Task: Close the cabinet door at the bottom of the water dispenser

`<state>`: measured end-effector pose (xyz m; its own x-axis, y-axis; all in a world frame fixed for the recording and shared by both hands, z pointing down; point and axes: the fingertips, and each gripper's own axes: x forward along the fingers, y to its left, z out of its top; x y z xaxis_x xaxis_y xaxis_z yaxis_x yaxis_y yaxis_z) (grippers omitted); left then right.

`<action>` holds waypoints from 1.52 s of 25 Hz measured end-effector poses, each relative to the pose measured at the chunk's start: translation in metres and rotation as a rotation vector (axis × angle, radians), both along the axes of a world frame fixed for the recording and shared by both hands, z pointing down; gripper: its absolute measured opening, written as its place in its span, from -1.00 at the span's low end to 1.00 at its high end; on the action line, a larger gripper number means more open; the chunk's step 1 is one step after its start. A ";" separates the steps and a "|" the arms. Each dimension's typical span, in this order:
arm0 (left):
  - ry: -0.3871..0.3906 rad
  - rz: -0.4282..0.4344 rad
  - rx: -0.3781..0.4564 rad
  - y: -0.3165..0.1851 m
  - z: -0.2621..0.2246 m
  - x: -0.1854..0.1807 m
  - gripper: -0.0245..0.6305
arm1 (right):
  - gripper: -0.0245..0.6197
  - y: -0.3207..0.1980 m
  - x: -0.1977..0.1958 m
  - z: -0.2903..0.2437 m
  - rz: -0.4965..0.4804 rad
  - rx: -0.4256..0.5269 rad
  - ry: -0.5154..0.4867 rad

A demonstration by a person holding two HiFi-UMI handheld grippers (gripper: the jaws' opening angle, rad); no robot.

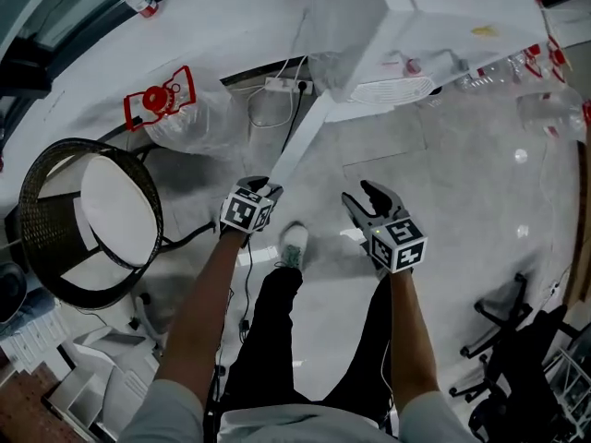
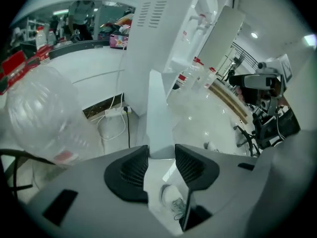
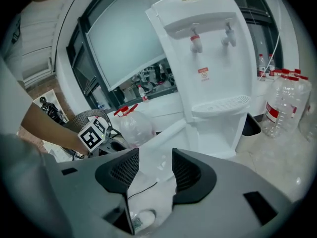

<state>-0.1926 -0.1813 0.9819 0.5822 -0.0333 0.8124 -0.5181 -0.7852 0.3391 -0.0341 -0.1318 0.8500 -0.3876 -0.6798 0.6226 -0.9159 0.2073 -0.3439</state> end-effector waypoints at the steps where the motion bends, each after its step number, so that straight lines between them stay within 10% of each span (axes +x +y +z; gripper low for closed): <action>1: -0.002 -0.019 -0.008 0.002 0.000 0.001 -0.36 | -0.21 0.004 0.005 0.000 0.014 -0.002 0.003; 20: 0.019 -0.531 -0.178 0.096 -0.009 0.148 -0.34 | -0.34 0.108 0.186 -0.026 0.177 -0.006 0.076; 38: 0.083 -0.649 -0.118 0.086 -0.008 0.336 -0.22 | -0.34 0.124 0.326 -0.002 0.065 -0.038 0.080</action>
